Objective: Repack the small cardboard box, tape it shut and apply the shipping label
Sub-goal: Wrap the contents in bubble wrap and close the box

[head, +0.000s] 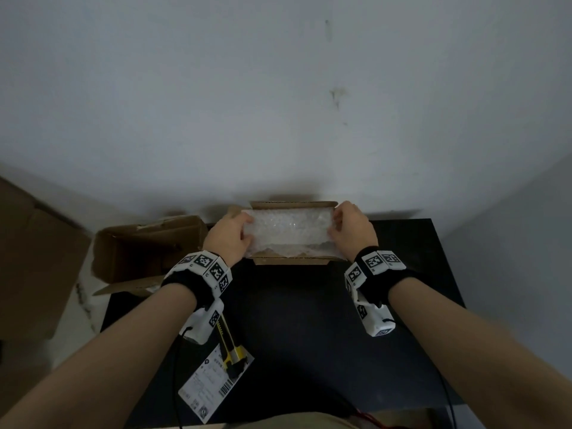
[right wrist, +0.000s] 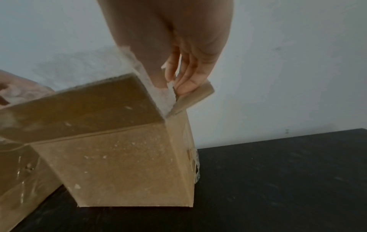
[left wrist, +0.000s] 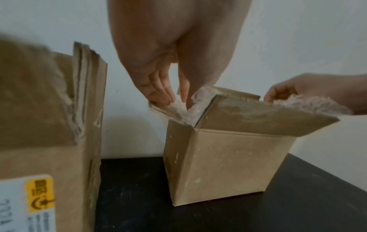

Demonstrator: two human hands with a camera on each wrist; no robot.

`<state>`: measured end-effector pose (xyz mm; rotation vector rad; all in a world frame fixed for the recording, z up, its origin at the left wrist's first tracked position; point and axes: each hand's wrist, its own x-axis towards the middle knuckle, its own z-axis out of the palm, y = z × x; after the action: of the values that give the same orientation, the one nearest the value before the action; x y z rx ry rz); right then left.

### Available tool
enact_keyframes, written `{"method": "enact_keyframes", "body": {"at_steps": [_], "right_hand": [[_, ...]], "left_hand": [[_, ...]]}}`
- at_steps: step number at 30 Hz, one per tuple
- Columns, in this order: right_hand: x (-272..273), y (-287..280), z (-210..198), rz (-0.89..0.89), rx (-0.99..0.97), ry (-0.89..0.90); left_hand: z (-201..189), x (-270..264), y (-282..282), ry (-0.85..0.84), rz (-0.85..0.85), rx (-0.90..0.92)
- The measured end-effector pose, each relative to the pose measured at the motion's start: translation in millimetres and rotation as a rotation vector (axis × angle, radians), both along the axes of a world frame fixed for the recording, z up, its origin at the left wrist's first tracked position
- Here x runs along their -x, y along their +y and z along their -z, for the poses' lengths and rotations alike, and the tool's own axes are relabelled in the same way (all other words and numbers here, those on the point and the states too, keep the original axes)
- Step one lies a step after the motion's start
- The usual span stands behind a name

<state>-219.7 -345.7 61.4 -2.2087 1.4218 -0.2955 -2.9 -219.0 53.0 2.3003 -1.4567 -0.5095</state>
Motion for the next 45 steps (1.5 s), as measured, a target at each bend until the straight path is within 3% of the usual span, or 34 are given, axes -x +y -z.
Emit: {"method": "enact_keyframes", "body": {"at_steps": [2,5,8,14,19,23,26,29,33,35,45], "right_hand": [[1.4,0.2,1.8,-0.063,0.079,-0.032],[7.5,1.2,4.8,-0.34,0.182,-0.007],[12.7,1.1,3.4,-0.54,0.178,0.206],[11.9,-0.7,3.6,-0.514,0.124,0.468],[6.8,-1.2,8.2,-0.546,0.117,0.567],[4.3,-3.9,10.5,-0.558,0.064,0.59],[4.1,-12.2,2.9,-0.515,-0.089,0.414],[13.4,-20.6,-9.3,-0.461,-0.114,0.13],[23.6,-12.8,-31.6,-0.451,-0.097,0.048],[26.8,-1.5,-37.8,-0.487,-0.161,0.08],[23.7,22.7,-30.0,-0.561,-0.283,0.348]], "left_hand": [[2.0,-2.0,-0.5,-0.048,0.06,0.018],[1.7,-3.7,-1.8,-0.18,0.2,0.034],[-0.2,-2.6,-2.7,-0.272,0.3,-0.046],[-4.0,-0.4,-8.5,-0.478,0.447,-0.275],[-5.3,2.6,-15.1,-0.616,0.573,-0.333],[-1.8,4.3,-16.8,-0.556,0.595,-0.352],[-4.1,3.9,-18.2,-0.421,0.525,-0.285],[-8.9,0.2,-15.2,-0.295,0.431,-0.05],[-15.9,10.9,-2.6,-0.138,0.493,0.232],[-17.9,20.3,5.4,-0.077,0.534,0.221],[-7.8,36.2,19.0,-0.154,0.504,-0.105]]}}
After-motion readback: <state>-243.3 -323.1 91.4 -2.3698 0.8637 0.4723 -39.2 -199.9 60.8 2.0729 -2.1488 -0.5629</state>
